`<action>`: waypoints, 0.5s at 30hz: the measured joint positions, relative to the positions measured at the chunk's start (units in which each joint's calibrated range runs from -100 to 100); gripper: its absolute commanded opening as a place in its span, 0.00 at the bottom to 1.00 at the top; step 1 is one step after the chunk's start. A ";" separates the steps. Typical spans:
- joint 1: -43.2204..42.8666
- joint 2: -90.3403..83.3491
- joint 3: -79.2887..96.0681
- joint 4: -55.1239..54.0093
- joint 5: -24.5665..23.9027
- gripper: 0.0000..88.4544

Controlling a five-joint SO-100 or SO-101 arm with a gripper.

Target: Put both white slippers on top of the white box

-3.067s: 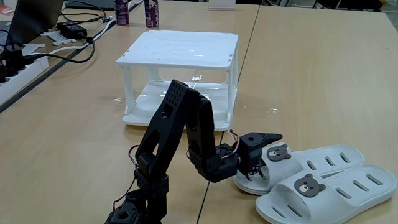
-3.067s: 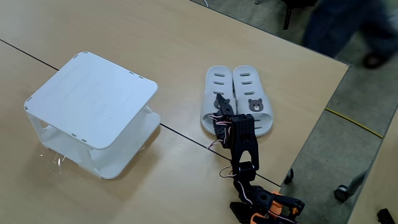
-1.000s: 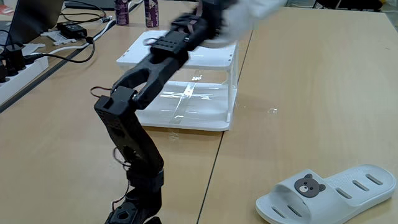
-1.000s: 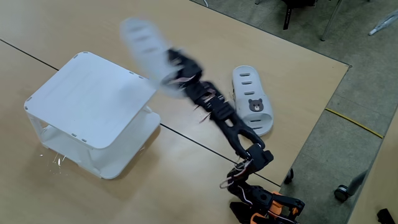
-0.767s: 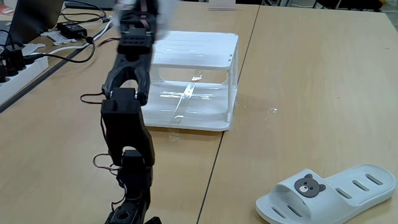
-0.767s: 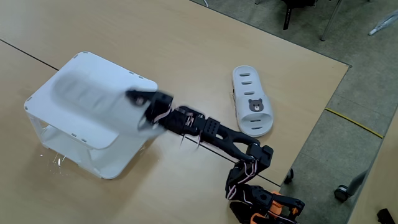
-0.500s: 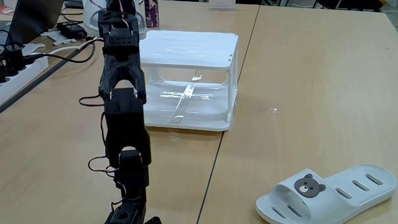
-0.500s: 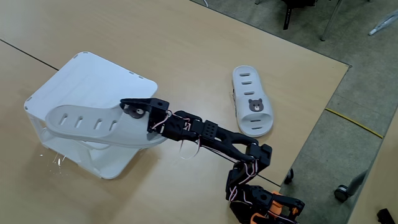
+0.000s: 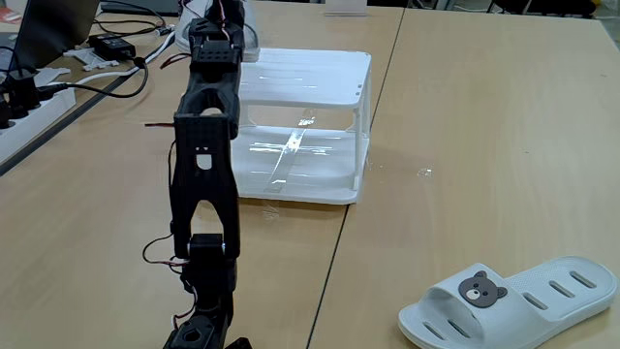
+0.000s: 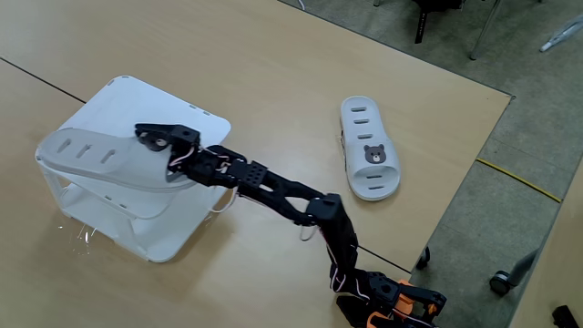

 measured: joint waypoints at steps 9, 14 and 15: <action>0.22 22.02 -26.42 0.00 0.00 0.01; 2.85 24.33 -30.10 0.00 0.00 0.01; 2.92 24.33 -30.10 0.00 0.00 0.01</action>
